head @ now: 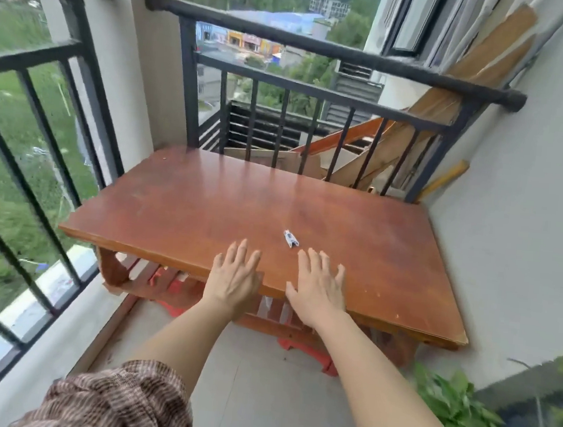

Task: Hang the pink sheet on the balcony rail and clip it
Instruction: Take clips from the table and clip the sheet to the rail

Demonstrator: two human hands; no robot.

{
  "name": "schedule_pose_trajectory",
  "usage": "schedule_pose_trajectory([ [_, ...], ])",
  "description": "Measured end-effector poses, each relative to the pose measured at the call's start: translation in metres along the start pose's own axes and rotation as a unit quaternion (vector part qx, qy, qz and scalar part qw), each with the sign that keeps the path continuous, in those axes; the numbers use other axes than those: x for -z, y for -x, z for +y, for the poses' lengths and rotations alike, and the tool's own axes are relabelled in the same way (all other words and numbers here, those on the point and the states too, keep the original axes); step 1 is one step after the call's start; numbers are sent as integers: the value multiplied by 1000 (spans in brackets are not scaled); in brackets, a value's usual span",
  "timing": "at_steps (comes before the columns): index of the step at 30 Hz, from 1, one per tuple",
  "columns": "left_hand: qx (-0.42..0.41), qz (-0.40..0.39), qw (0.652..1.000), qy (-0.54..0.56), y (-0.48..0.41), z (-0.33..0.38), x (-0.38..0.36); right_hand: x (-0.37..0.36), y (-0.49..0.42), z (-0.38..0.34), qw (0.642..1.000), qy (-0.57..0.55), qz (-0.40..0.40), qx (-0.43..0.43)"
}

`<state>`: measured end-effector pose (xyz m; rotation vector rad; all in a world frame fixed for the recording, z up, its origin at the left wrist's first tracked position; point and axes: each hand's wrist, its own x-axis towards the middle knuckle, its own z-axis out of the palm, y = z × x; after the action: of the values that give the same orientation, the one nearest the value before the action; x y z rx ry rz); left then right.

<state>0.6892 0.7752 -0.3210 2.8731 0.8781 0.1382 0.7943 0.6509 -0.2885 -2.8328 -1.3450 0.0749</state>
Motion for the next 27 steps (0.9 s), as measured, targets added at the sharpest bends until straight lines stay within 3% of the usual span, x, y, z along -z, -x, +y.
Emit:
schedule_pose_trajectory([
  [8, 10, -81, 997, 9, -108, -19, -67, -59, -135, 46, 995, 6, -95, -3],
  [14, 110, -188, 975, 38, -176, -31, -120, -108, -229, 79, 988, 20, -153, 27],
  [18, 175, -220, 955, 90, -208, -24, -147, -133, -284, 93, 979, 14, -196, 50],
  [23, 259, -236, 932, 97, -220, -21, -174, -155, -327, 90, 981, -12, -186, 51],
  [27, 275, -237, 928, 80, -211, -22, -190, -168, -338, 83, 983, -5, -179, 43],
])
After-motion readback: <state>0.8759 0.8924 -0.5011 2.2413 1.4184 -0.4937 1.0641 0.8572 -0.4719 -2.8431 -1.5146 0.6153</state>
